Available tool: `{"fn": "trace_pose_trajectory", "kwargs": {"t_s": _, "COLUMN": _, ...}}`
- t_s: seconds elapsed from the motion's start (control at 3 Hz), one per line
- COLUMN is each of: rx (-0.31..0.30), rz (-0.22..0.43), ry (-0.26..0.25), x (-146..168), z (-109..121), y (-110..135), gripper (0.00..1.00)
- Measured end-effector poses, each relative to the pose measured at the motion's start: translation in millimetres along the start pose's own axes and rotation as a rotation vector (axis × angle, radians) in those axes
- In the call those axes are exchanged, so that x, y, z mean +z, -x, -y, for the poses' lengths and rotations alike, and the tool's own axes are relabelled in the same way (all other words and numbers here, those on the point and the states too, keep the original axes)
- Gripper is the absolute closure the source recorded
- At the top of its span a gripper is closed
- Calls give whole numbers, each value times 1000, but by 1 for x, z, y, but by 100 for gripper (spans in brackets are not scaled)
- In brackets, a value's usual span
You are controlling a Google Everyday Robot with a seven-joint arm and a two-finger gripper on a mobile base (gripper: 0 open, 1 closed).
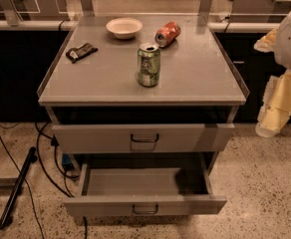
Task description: Close middle drawer
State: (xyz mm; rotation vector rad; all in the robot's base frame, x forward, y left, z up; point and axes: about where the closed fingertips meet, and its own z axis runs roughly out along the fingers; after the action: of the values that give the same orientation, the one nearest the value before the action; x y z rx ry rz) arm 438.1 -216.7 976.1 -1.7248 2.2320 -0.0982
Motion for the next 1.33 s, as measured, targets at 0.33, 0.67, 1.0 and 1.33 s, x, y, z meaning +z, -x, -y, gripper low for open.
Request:
{"fn": "trace_pose_trajectory", "kwargs": {"t_s": 0.33, "rx": 0, "rz": 0, "ry": 0, "x": 0, "z": 0, "y": 0, "gripper": 0}}
{"fn": "trace_pose_trajectory", "kwargs": {"t_s": 0.67, "rx": 0, "rz": 1, "ry": -1, "x": 1, "z": 0, "y": 0, "gripper": 23}}
{"fn": "trace_pose_trajectory", "kwargs": {"t_s": 1.0, "rx": 0, "rz": 29, "ry": -16, "x": 24, "z": -11, "y": -4, "gripper": 48}}
{"fn": "trace_pose_trajectory", "kwargs": {"t_s": 1.33, "rx": 30, "rz": 70, "ry": 9, "x": 84, "z": -37, "y": -22, "gripper": 77}}
